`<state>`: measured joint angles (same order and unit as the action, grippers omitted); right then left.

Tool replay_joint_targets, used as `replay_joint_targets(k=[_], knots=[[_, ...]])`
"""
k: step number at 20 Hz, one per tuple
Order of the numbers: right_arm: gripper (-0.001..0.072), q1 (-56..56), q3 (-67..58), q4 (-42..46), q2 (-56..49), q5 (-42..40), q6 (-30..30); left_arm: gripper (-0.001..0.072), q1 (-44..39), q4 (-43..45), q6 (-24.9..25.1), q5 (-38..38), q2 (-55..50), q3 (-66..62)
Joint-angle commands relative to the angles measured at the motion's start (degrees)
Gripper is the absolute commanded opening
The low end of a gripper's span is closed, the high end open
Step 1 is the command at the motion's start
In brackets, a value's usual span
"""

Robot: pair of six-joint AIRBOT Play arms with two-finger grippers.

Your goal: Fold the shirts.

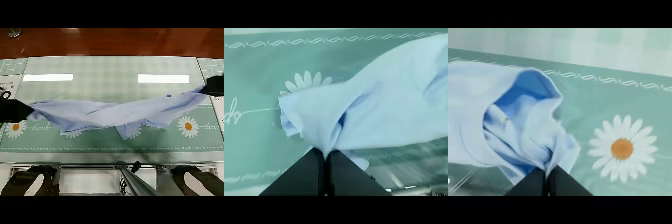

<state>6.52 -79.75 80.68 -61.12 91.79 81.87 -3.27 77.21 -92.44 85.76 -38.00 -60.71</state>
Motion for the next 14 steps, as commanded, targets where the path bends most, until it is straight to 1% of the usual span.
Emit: replay_joint_targets(k=[1, 5, 7, 8, 10, 14], knots=[[0.0031, -1.33, 3.37, 3.50, -10.01, -17.16, 2.08, 0.0021, 0.02, -0.07, 0.42, -20.02, -6.54, 9.16], [0.0031, -1.33, 3.39, -2.29, -17.14, -39.08, 6.86, 0.0021, 0.07, -0.07, 0.39, -42.49, -17.46, 9.09], [0.0031, -1.33, 3.39, -5.75, -19.47, -48.30, 8.22, 0.0021, 0.02, -0.50, 0.39, -50.23, -22.36, 9.09], [0.0031, -1.33, 3.39, -7.96, -20.72, -51.78, 8.22, 0.0021, 0.02, -1.29, 0.39, -52.04, -24.81, 9.09], [0.0031, -1.36, 3.39, -11.34, -23.43, -54.05, 8.20, 0.0021, 0.02, -3.45, 0.39, -52.22, -30.08, 9.09], [0.0031, -1.36, 3.39, -11.37, -29.29, -49.22, 8.15, 0.0021, 0.02, -5.20, 0.39, -47.21, -38.47, 9.09]])
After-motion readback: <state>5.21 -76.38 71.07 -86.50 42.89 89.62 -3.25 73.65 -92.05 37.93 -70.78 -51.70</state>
